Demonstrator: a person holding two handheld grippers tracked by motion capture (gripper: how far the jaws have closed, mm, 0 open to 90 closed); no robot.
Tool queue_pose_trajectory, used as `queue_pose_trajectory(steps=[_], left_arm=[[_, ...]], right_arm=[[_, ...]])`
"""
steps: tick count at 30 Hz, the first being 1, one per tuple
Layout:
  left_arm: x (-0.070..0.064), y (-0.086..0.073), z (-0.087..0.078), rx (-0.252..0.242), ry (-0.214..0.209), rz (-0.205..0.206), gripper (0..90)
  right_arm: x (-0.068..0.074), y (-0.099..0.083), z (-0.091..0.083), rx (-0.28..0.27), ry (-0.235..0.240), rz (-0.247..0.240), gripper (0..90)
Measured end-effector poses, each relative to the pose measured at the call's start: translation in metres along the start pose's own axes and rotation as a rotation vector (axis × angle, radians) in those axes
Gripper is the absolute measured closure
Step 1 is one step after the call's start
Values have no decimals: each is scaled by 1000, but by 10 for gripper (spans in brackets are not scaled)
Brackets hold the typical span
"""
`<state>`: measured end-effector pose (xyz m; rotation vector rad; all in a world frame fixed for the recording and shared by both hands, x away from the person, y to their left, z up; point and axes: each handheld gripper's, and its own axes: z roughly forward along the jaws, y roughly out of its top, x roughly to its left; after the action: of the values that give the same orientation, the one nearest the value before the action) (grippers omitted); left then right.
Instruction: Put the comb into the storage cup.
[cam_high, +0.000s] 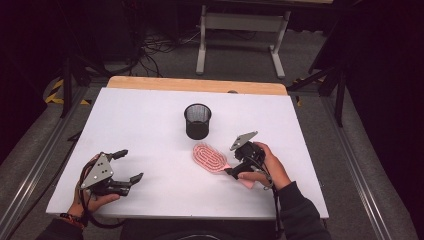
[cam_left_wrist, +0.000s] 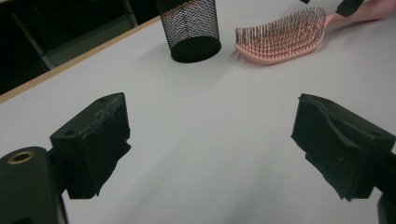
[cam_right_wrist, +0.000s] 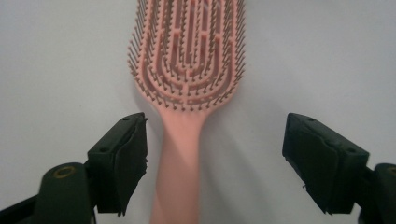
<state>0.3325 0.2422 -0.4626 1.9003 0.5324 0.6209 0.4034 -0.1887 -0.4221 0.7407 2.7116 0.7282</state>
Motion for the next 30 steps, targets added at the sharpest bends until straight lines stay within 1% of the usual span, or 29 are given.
queue_pose_trajectory(steps=[1, 2, 3, 4, 5, 6, 7, 8, 9, 11, 12, 13, 15, 16, 19, 20, 21, 22, 23, 24, 26, 28, 30], left_arm=[[0, 0, 1, 2, -1, 0, 117], [0, 0, 1, 2, -1, 0, 115], [0, 0, 1, 4, -1, 1, 115], [0, 0, 1, 6, 0, 2, 115], [0, 0, 1, 5, 1, 1, 114], [0, 0, 1, 4, 0, -2, 113], [0, 0, 1, 4, 3, 0, 113], [0, 0, 1, 2, 3, -3, 113], [0, 0, 1, 0, 2, -5, 113], [0, 0, 1, -1, 6, -1, 114], [0, 0, 1, -2, 5, -3, 115], [0, 0, 1, 0, 5, -4, 115], [0, -1, 1, 2, 2, -8, 115], [0, -1, 1, 2, 4, -4, 115], [0, -1, 1, 0, 1, -8, 116], [0, -1, 2, 2, 1, -7, 116], [0, -1, 2, 2, 1, -7, 116], [0, -1, 2, 2, 1, -7, 116], [0, -1, 2, 3, 1, -6, 116], [0, -1, 2, 2, 0, -6, 116], [0, 0, 2, 1, -1, -6, 116], [0, 0, 2, -1, 0, -8, 116], [-1, 0, 2, -1, -1, -10, 116]], right_arm=[[1, 1, 2, 23, 15, 0, 210], [3, 3, 6, 60, 23, -9, 208], [3, 3, 6, 60, 23, -9, 208], [4, 5, 8, 79, 16, -13, 208], [5, 7, 12, 117, 35, -19, 222], [5, 8, 14, 131, 43, -20, 233], [5, 8, 14, 131, 43, -20, 233], [4, 10, 16, 141, 46, -14, 263], [5, 11, 18, 157, 48, -18, 302], [5, 13, 19, 178, 48, -30, 373], [6, 14, 20, 181, 56, -37, 406], [5, 15, 21, 187, 71, -47, 456], [5, 16, 22, 194, 77, -50, 549], [4, 17, 24, 213, 74, -58, 575], [5, 19, 25, 214, 77, -56, 599], [6, 21, 26, 221, 75, -66, 614], [6, 21, 26, 221, 75, -66, 614], [7, 22, 26, 225, 71, -62, 623], [8, 21, 26, 224, 70, -58, 657], [8, 21, 26, 224, 70, -58, 657], [9, 20, 26, 207, 63, -57, 686], [10, 19, 25, 203, 64, -62, 693], [10, 17, 25, 183, 67, -69, 695]])
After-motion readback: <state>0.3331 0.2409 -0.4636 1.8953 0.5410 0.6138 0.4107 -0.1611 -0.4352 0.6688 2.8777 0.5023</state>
